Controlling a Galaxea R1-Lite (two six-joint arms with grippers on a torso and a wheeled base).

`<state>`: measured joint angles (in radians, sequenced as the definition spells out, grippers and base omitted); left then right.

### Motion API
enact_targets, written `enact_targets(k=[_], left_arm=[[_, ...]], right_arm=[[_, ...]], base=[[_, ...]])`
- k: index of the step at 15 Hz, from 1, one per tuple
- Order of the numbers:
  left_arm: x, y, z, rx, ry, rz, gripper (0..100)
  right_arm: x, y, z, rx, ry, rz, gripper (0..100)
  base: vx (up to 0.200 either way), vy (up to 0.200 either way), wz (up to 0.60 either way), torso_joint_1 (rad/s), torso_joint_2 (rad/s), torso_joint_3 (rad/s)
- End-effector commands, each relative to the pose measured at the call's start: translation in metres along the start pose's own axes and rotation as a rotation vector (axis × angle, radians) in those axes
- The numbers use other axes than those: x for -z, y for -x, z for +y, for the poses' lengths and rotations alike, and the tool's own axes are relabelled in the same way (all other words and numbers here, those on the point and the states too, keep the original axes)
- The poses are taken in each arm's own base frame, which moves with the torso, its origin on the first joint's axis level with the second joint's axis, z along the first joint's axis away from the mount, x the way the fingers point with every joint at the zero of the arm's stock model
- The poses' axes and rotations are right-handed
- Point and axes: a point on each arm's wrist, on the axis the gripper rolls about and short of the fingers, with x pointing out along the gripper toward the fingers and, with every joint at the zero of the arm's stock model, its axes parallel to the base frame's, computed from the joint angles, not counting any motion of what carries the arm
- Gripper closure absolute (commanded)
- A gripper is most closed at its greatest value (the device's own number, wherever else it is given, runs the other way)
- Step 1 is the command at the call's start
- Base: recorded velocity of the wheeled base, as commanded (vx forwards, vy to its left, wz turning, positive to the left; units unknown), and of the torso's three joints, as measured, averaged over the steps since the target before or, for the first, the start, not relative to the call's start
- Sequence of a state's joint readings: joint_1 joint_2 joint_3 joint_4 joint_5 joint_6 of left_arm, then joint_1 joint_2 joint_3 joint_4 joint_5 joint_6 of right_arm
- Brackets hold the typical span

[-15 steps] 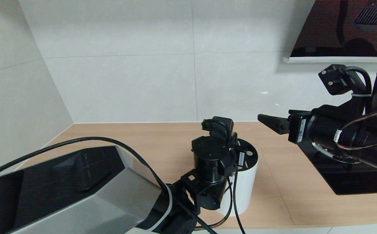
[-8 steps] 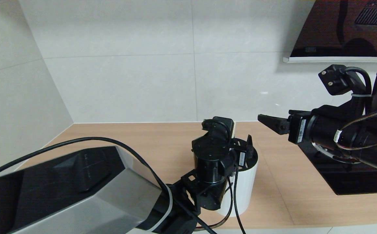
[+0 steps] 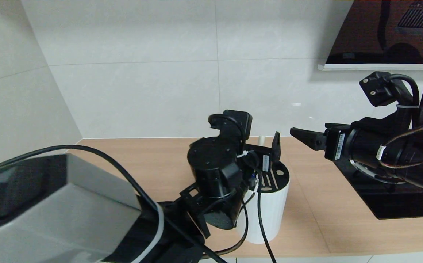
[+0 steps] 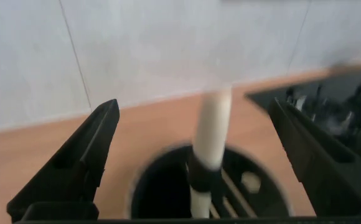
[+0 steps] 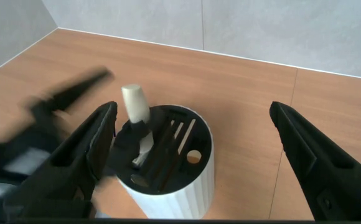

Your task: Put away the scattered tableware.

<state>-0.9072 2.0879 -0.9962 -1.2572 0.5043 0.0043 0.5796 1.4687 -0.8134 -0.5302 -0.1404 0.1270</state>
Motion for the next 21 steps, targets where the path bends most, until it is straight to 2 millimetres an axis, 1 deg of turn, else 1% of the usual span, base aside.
enact_targets(k=[1,2,3,4,5,6,7,9,10,13,15,17,18,19,20,21], left_arm=[[-0.08,0.036,0.019,0.061,0.059,-0.147,0],[-0.1,0.052,0.027,0.091,0.058,-0.187,0],[-0.122,0.074,0.039,0.118,0.055,-0.236,0],[-0.132,0.087,0.047,0.123,0.057,-0.26,0],[-0.153,0.116,0.073,0.116,0.05,-0.293,0],[-0.159,0.13,0.087,0.089,0.036,-0.283,0],[-0.165,0.158,0.11,0.045,0.011,-0.248,0],[-0.167,0.192,0.137,-0.04,-0.018,-0.202,0],[-0.166,0.213,0.149,-0.084,-0.032,-0.194,0],[-0.155,0.264,0.172,-0.225,-0.059,-0.188,0],[-0.155,0.295,0.178,-0.291,-0.067,-0.217,0],[-0.151,0.333,0.179,-0.364,-0.085,-0.23,0],[-0.15,0.348,0.178,-0.396,-0.092,-0.24,0],[-0.147,0.365,0.175,-0.443,-0.105,-0.254,0],[-0.146,0.372,0.174,-0.459,-0.109,-0.262,0],[-0.137,0.389,0.17,-0.503,-0.124,-0.275,0]], right_arm=[[-0.002,0.003,-0.002,0.008,-0.003,-0.011,0],[-0.006,0.007,-0.006,0.022,-0.005,-0.026,0],[-0.01,0.015,-0.008,0.028,-0.01,-0.05,0],[-0.01,0.023,-0.009,0.033,-0.009,-0.057,0],[-0.005,0.048,-0.015,0.057,-0.008,-0.075,0],[-0.005,0.059,-0.022,0.088,-0.014,-0.09,0],[0.003,0.08,-0.032,0.13,-0.011,-0.102,0],[0.011,0.11,-0.039,0.16,0.003,-0.142,0],[0.013,0.13,-0.043,0.19,0.0,-0.187,0],[0.012,0.172,-0.048,0.26,0.01,-0.315,0],[0.023,0.204,-0.047,0.296,0.038,-0.383,0],[0.041,0.24,-0.044,0.398,0.081,-0.429,0],[0.048,0.256,-0.04,0.442,0.088,-0.464,0],[0.061,0.274,-0.034,0.477,0.102,-0.496,0],[0.067,0.281,-0.031,0.488,0.115,-0.505,0],[0.087,0.3,-0.025,0.524,0.199,-0.503,0]], base=[[0.0,0.0,0.0,0.0,0.0,0.0],[0.0,0.0,0.0,0.0,0.0,0.0],[0.0,0.0,0.0,0.0,0.0,0.0],[0.0,0.0,0.0,0.0,0.0,0.0],[0.0,0.0,0.0,0.0,0.0,0.0],[0.0,0.0,0.0,0.0,0.0,0.0],[0.0,0.0,0.0,0.0,0.0,0.0],[0.0,0.0,0.0,0.0,0.0,0.0],[0.0,0.0,0.0,0.0,0.0,0.0],[0.0,0.0,0.0,0.0,0.0,0.0],[0.0,0.0,0.0,0.0,0.0,0.0],[0.0,0.0,0.0,0.0,0.0,0.0],[0.0,0.0,0.0,0.0,0.0,0.0],[0.0,0.0,0.0,0.0,0.0,0.0],[0.0,0.0,0.0,0.0,0.0,0.0],[0.0,0.0,0.0,0.0,0.0,0.0]])
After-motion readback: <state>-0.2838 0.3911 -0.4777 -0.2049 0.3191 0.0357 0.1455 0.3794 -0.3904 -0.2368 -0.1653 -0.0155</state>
